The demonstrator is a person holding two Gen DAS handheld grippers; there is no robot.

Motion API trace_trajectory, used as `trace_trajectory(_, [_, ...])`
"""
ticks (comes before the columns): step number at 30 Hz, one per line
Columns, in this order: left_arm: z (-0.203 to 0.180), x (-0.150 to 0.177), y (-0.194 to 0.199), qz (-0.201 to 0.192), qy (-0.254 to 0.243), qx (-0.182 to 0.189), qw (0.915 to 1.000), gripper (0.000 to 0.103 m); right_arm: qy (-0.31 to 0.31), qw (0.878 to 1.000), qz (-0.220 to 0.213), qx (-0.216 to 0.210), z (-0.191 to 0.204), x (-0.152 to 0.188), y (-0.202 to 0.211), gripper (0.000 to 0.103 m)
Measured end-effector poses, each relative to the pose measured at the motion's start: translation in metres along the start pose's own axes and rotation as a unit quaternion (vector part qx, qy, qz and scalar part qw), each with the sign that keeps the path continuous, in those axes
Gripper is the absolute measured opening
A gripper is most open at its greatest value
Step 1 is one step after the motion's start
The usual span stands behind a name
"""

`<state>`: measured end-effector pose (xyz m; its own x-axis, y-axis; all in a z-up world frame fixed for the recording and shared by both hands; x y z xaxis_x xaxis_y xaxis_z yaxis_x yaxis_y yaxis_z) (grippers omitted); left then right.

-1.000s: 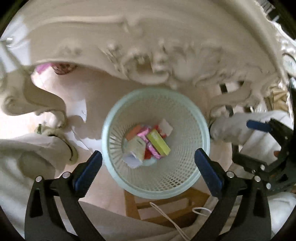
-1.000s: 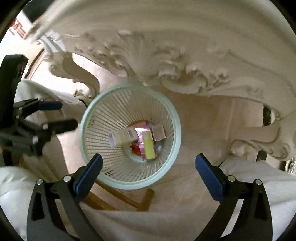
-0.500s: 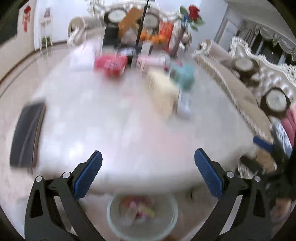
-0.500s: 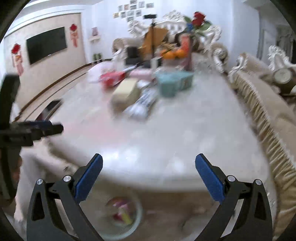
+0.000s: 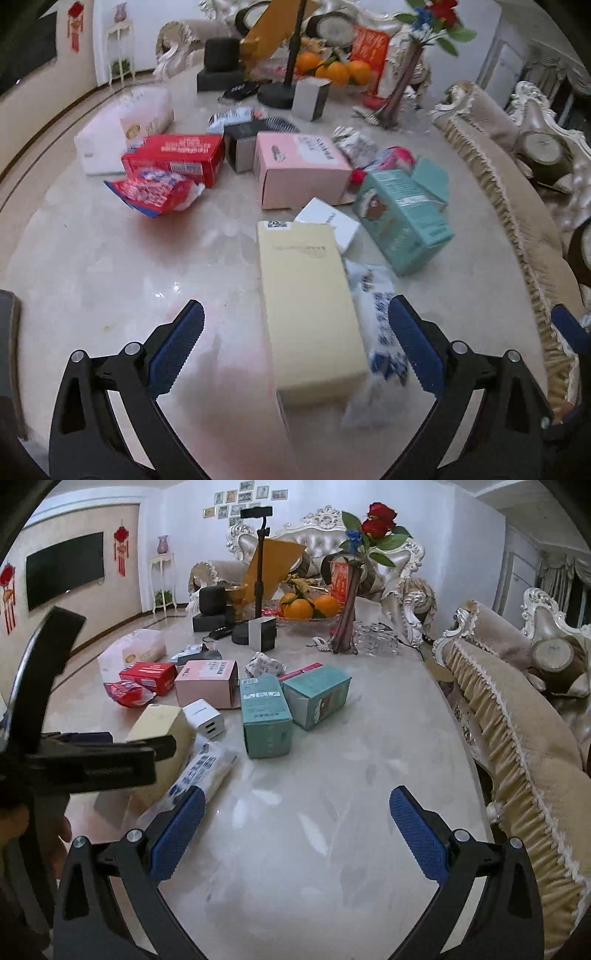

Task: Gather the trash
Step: 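Move both tools back over the table toward the cream and teal boxes, then grasp the tall cream box with the left tool while the right tool grasps the teal box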

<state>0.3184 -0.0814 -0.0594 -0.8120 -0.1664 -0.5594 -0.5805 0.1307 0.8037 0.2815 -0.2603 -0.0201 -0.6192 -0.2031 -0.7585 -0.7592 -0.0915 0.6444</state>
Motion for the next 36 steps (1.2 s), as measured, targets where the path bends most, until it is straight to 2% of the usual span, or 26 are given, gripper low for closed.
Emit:
trace_trajectory(4, [0.014, -0.004, -0.009, 0.000, 0.030, 0.003, 0.9995, 0.097, 0.007, 1.000, 0.009, -0.004, 0.002, -0.006, -0.014, 0.096])
trace_trajectory(8, [0.018, -0.005, -0.017, 0.005, 0.006, -0.022, 0.9997, 0.097, 0.009, 1.000, 0.008, -0.006, 0.005, -0.017, -0.029, 0.096])
trace_trajectory(11, [0.021, -0.003, -0.024, 0.021, 0.013, -0.009, 0.9997, 0.097, 0.004, 1.000, 0.004, -0.006, 0.007, -0.027, -0.040, 0.096])
trace_trajectory(16, [0.027, -0.003, -0.023, 0.008, -0.004, -0.005, 1.0000, 0.097, 0.027, 1.000, 0.013, -0.007, 0.017, -0.038, -0.060, 0.096])
trace_trajectory(20, [0.036, -0.005, -0.021, 0.007, -0.011, 0.006, 0.9999, 0.089, 0.044, 0.999, 0.028, -0.014, 0.025, -0.040, -0.076, 0.096])
trace_trajectory(22, [0.038, -0.006, -0.019, 0.007, -0.018, 0.009, 0.9998, 0.077, 0.054, 0.998, 0.037, -0.016, 0.028, -0.039, -0.084, 0.096])
trace_trajectory(24, [0.041, -0.007, -0.018, 0.008, -0.023, 0.020, 0.9995, 0.073, 0.058, 0.997, 0.046, -0.022, 0.031, -0.039, -0.089, 0.091])
trace_trajectory(27, [0.044, -0.009, -0.018, 0.013, -0.024, 0.035, 0.9990, 0.072, 0.058, 0.996, 0.053, -0.033, 0.034, -0.039, -0.097, 0.091])
trace_trajectory(30, [0.041, -0.009, -0.019, 0.016, -0.035, 0.031, 0.9988, 0.072, 0.055, 0.996, 0.059, -0.042, 0.035, -0.039, -0.103, 0.090])
trace_trajectory(31, [0.040, -0.009, -0.019, 0.016, -0.037, 0.030, 0.9987, 0.072, 0.055, 0.996, 0.061, -0.044, 0.035, -0.038, -0.104, 0.088])
trace_trajectory(33, [0.040, -0.008, -0.019, 0.015, -0.039, 0.027, 0.9988, 0.072, 0.053, 0.995, 0.067, -0.049, 0.035, -0.038, -0.108, 0.073])
trace_trajectory(36, [0.040, -0.007, -0.019, 0.014, -0.043, 0.023, 0.9987, 0.067, 0.055, 0.995, 0.073, -0.051, 0.036, -0.037, -0.112, 0.071])
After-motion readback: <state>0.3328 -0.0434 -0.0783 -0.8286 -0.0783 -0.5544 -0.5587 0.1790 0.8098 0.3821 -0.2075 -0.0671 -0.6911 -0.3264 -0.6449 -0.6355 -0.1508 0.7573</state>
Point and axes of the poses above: each gripper's, at about its wrist camera, not at the fingertips, and y roughly against the way its jaws point, z to its left, x to its underside, the point moved 6 cm from there along -y, roughly the way its jaws point, and after that the axes turned 2 degrees about x, right-handed, at the moved point
